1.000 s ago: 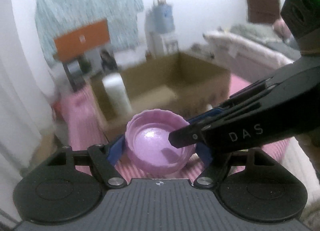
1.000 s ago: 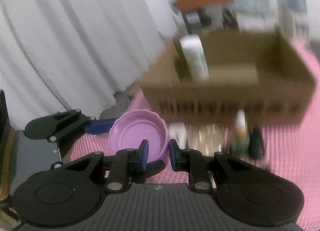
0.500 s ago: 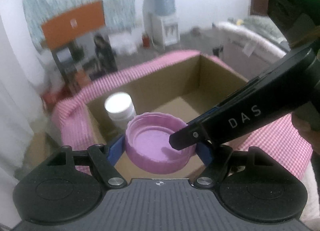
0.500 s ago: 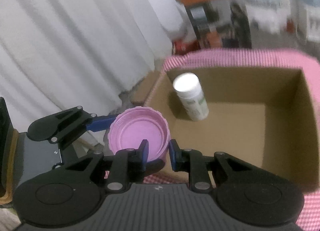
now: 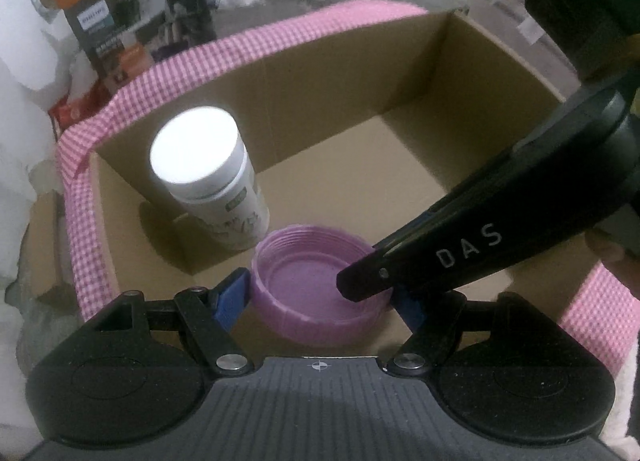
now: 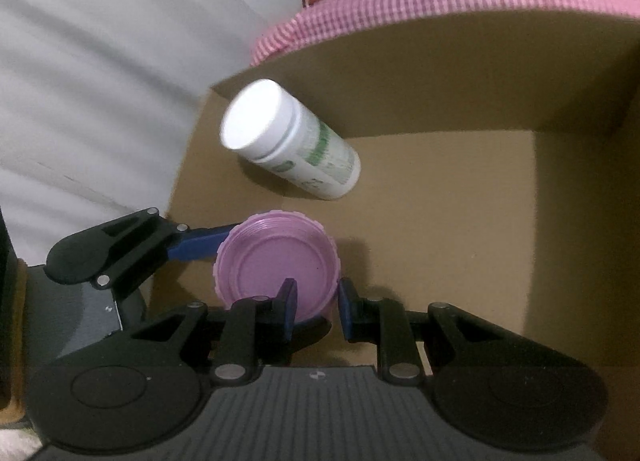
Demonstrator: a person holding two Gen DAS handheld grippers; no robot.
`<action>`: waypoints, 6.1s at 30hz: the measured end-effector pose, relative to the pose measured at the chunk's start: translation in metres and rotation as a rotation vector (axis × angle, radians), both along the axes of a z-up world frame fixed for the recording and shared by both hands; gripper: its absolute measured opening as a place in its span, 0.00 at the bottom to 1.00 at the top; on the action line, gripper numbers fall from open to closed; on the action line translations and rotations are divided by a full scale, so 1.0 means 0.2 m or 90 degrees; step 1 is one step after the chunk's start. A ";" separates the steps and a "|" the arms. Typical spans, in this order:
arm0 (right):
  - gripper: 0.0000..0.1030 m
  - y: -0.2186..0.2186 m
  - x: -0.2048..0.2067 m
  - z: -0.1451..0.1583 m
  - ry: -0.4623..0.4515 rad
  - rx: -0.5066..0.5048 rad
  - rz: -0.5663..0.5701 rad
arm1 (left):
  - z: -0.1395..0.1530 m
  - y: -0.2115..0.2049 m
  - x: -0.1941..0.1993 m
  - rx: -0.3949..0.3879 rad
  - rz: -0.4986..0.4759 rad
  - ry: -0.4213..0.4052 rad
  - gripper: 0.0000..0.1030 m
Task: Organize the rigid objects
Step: 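Carry the purple lid into the box and release it beside the bottle, then return the right gripper and grasp the black electrical tape roll, then carry the tape roll into the box and open the right gripper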
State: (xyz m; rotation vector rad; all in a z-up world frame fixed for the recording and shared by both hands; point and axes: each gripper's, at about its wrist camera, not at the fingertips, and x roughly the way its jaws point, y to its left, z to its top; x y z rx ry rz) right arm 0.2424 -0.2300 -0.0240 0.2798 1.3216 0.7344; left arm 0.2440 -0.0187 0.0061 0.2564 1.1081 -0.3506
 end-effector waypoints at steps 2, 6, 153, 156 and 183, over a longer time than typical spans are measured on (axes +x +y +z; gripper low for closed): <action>0.23 0.02 0.03 -0.04 0.015 -0.005 0.009 | -0.03 -0.01 0.02 0.012 0.003 0.015 0.74; 0.23 0.06 0.09 -0.11 0.031 -0.021 0.028 | -0.08 -0.02 0.04 0.035 0.008 0.033 0.74; 0.29 -0.22 -0.26 0.35 -0.252 0.005 -0.063 | 0.26 -0.12 -0.12 -0.060 -0.039 -0.176 0.65; 0.29 -0.23 -0.08 0.24 -0.191 0.006 -0.074 | 0.18 -0.14 0.01 -0.041 -0.034 -0.145 0.65; 0.28 -0.17 0.44 -0.21 -0.054 0.014 -0.106 | -0.01 -0.30 0.24 0.116 -0.046 -0.151 0.72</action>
